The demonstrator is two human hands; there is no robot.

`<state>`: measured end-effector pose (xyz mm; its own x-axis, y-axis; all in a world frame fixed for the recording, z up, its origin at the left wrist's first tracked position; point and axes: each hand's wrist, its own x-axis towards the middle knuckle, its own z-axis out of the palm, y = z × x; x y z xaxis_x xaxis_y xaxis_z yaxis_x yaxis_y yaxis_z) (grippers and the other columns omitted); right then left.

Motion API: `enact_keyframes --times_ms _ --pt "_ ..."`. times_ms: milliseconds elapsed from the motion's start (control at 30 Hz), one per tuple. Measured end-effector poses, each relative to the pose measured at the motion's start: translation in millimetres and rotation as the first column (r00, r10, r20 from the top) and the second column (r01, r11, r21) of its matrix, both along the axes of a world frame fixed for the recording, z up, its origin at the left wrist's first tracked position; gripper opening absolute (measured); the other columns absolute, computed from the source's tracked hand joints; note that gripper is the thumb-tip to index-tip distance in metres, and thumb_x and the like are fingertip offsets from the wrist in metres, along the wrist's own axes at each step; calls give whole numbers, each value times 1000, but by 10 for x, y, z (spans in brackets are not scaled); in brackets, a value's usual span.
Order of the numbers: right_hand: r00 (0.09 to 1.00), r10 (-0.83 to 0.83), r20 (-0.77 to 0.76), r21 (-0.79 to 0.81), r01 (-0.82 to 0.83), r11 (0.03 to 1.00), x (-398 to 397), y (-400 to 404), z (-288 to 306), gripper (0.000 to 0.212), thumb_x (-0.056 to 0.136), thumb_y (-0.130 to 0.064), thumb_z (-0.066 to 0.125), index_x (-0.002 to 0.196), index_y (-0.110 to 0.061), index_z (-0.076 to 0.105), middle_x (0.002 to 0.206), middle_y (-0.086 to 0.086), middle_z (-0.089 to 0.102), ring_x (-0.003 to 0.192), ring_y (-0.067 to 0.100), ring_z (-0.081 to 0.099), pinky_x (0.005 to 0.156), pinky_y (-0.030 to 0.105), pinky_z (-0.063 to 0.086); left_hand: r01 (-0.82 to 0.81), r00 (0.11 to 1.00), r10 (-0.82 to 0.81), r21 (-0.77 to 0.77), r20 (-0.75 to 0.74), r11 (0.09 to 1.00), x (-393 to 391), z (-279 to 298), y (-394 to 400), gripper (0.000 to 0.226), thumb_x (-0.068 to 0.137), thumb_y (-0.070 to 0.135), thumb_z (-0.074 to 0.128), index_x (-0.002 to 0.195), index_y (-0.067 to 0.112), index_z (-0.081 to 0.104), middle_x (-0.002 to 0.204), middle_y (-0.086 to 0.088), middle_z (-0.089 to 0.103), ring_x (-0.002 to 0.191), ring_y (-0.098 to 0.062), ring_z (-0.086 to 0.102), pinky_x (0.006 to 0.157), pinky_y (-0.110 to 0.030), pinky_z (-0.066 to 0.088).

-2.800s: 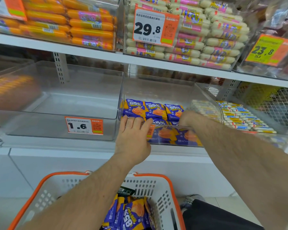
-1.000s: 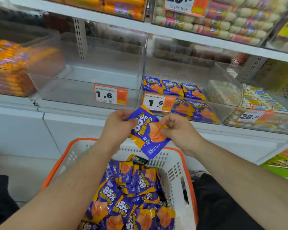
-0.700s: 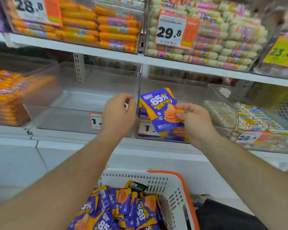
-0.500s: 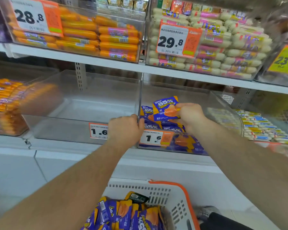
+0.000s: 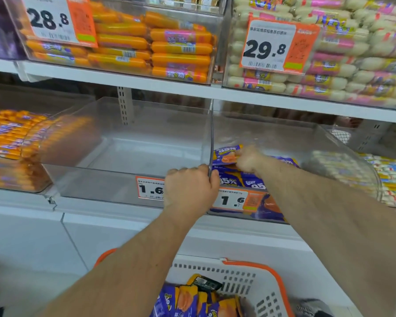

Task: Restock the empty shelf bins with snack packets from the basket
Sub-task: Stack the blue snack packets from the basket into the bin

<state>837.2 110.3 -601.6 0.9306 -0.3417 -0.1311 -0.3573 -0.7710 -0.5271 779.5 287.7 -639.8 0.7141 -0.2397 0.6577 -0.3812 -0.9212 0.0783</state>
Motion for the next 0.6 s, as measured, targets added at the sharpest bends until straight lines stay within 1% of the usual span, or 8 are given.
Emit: enact_keyframes --times_ms 100,167,233,367,433,500,567,600 --pt "986 69 -151 -246 -105 963 -35 60 10 41 97 -6 46 137 -9 50 134 14 54 119 29 54 99 37 46 4 998 -2 -30 61 1000 15 -16 -15 44 85 39 35 53 18 56 38 -3 49 34 -21 45 52 -27 22" --pt "974 120 -194 -324 -179 929 -20 79 -2 42 98 -5 43 139 -11 48 136 14 53 120 28 53 98 36 45 12 997 -8 -39 81 999 25 -22 -18 44 85 39 34 52 18 56 37 -2 48 33 -21 45 52 -26 23" --pt "957 126 -261 -372 -220 902 11 67 -21 45 99 -7 43 142 -15 45 140 13 50 123 27 51 98 36 43 17 996 -12 -53 90 998 33 -29 -19 44 85 38 35 51 18 56 37 -3 47 32 -21 43 52 -26 23" --pt "938 136 -319 -381 -259 888 3 76 -22 53 101 -7 40 151 -24 31 149 11 40 132 27 43 103 35 37 7 999 -7 -3 39 1000 37 -48 -21 43 88 40 38 56 19 56 41 -2 50 38 -20 32 53 -27 25" --pt "937 141 -319 -359 -257 897 -5 64 -19 57 101 -4 36 153 -25 24 156 9 31 138 28 35 108 36 33 10 1000 -10 12 12 1000 30 -41 -20 43 89 41 37 57 19 56 42 -2 50 38 -21 37 52 -27 26" --pt "942 149 -302 -335 -251 908 14 53 -38 51 101 -8 39 150 -19 33 153 11 36 136 28 39 107 36 35 7 1000 -6 14 -7 1000 17 -23 -23 42 88 40 38 57 19 56 42 -2 51 38 -21 40 52 -27 26" --pt "966 137 -221 -280 -198 939 45 50 -54 39 100 -16 47 138 -9 50 139 15 51 126 30 50 101 36 41 6 1000 -6 19 -13 1000 14 -5 -21 42 89 40 36 58 19 55 43 -2 52 39 -21 38 53 -27 26" --pt "972 129 -197 -271 -181 945 45 54 -53 37 99 -19 49 134 -6 53 134 16 55 121 30 53 98 37 43 5 1000 -4 27 -24 1000 11 -7 -20 41 90 41 35 59 20 53 45 -1 52 41 -21 36 53 -27 26"
